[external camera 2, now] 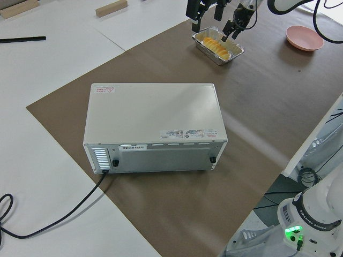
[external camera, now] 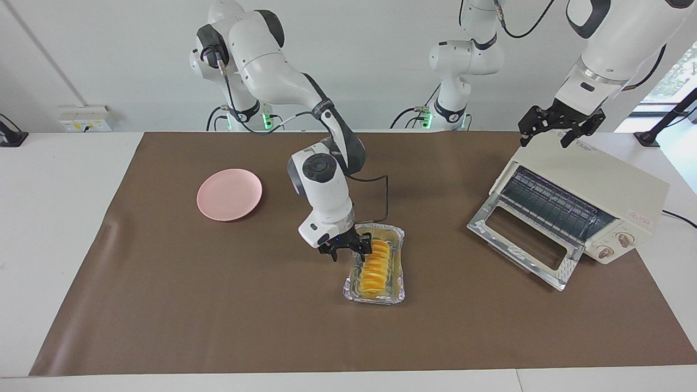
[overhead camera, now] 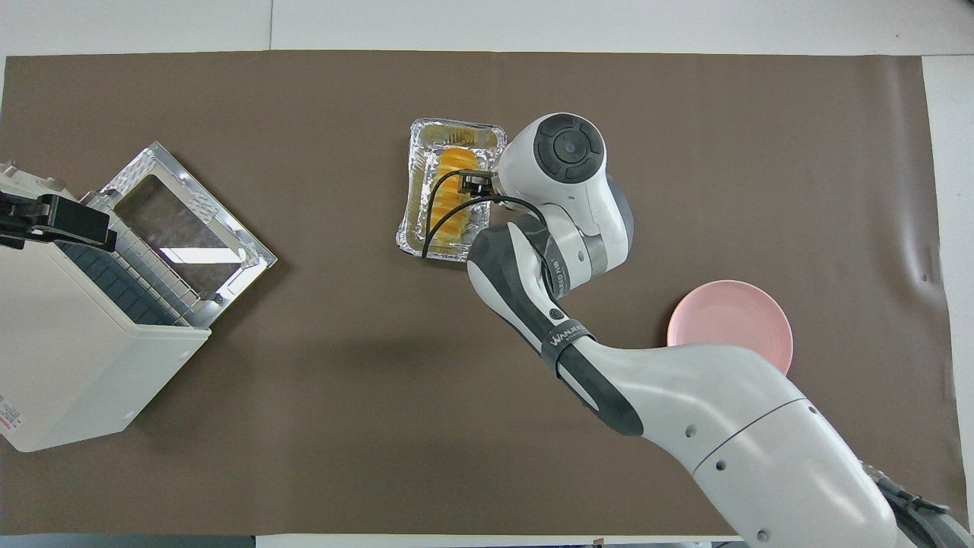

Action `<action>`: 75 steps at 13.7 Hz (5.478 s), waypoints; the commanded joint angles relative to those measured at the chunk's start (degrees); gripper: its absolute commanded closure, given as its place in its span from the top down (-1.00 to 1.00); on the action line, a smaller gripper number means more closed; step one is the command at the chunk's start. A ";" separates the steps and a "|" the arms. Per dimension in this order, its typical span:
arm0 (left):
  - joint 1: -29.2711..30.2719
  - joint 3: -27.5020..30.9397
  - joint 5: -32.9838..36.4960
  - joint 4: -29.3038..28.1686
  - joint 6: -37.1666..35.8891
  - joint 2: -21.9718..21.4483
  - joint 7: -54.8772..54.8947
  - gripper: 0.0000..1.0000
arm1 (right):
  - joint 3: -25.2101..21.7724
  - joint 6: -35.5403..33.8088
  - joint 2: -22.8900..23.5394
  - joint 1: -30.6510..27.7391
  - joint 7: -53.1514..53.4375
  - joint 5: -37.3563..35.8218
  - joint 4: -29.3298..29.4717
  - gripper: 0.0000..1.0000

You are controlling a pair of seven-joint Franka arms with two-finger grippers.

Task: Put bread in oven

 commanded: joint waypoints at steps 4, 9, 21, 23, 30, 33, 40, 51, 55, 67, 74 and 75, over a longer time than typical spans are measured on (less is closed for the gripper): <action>0.51 -0.12 -0.44 -0.67 0.33 -0.29 0.32 1.00 | 0.31 -13.34 -10.20 -8.49 -10.84 -1.56 -2.04 1.00; 0.68 -0.12 -0.44 -0.76 -0.11 -0.56 0.32 1.00 | 0.31 -33.29 -22.51 -18.51 -22.98 -1.47 -3.10 1.00; -8.18 -0.65 -1.93 10.47 1.99 10.32 -5.45 1.00 | 0.30 -40.53 -37.12 -28.80 -24.49 -4.10 -12.68 1.00; -13.79 -0.30 -2.55 17.30 0.86 16.81 -13.54 1.00 | 0.30 -40.44 -37.04 -28.64 -24.49 -6.20 -12.68 1.00; -29.28 0.41 -2.64 26.59 11.47 33.10 -34.22 1.00 | 0.39 -37.98 -36.86 -28.29 -28.68 -7.27 -12.51 1.00; -32.71 0.41 -2.47 18.69 21.73 33.54 -35.01 1.00 | 0.39 -38.16 -36.86 -28.28 -32.48 -7.27 -12.42 1.00; -33.06 0.49 -2.29 14.98 32.65 38.90 -35.54 1.00 | 0.48 -39.91 -37.03 -28.28 -32.22 -6.92 -12.51 1.00; -34.56 0.41 0.26 14.62 34.43 41.72 -39.32 0.72 | 0.48 -40.00 -37.03 -28.28 -32.22 -6.92 -12.50 1.00; -34.56 0.41 0.26 14.71 32.94 41.63 -39.58 0.68 | 0.48 -40.00 -37.03 -28.28 -32.22 -6.92 -12.50 1.00; -34.30 0.41 0.43 15.06 30.74 41.45 -44.24 -1.00 | 0.48 -40.00 -37.03 -28.28 -32.22 -6.92 -12.50 1.00; -31.48 3.38 -0.80 16.11 23.46 36.02 -48.45 -1.00 | 0.48 -40.00 -37.03 -28.28 -32.22 -6.92 -12.50 1.00; -31.31 4.18 -0.80 16.29 22.40 34.70 -48.63 -1.00 | 0.48 -40.00 -37.03 -28.28 -32.22 -6.92 -12.50 1.00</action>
